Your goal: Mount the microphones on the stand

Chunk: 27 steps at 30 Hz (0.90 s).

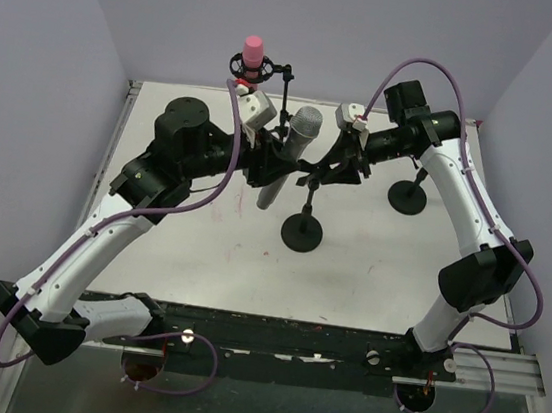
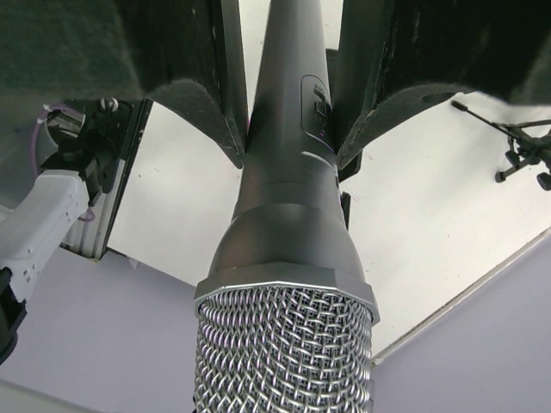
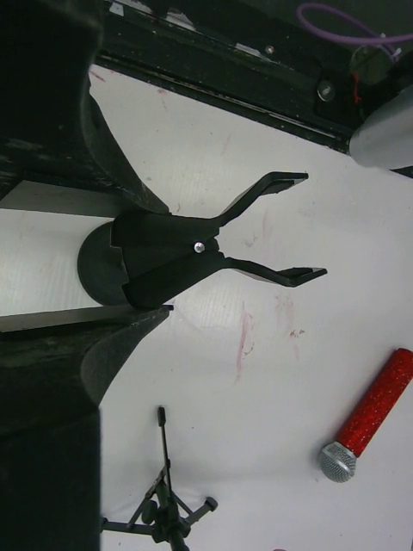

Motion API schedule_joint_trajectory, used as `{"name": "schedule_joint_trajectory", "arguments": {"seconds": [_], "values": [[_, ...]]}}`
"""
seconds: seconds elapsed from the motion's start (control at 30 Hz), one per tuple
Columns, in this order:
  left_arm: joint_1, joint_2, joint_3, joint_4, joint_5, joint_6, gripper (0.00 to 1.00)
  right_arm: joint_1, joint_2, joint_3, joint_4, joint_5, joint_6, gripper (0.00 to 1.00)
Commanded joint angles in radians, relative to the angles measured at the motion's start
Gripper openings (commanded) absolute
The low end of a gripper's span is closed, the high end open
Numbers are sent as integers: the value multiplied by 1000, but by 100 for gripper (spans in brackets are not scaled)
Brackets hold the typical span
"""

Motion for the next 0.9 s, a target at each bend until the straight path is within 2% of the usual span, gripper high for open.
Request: {"name": "schedule_joint_trajectory", "arguments": {"seconds": [0.0,0.2,0.33,0.67,0.87], "values": [[19,35,15,88,56,36,0,4,1,2,-19,-19,21,37],[19,98,-15,211,90,0,0,4,4,-1,-9,-28,37,26],[17,114,-58,266,84,-8,0,4,-5,-17,-6,-36,37,23],[17,121,-182,405,79,18,0,4,-13,-35,-9,-42,38,23],[19,97,-299,559,95,-11,0,4,-11,-44,-9,-56,48,22]]}}
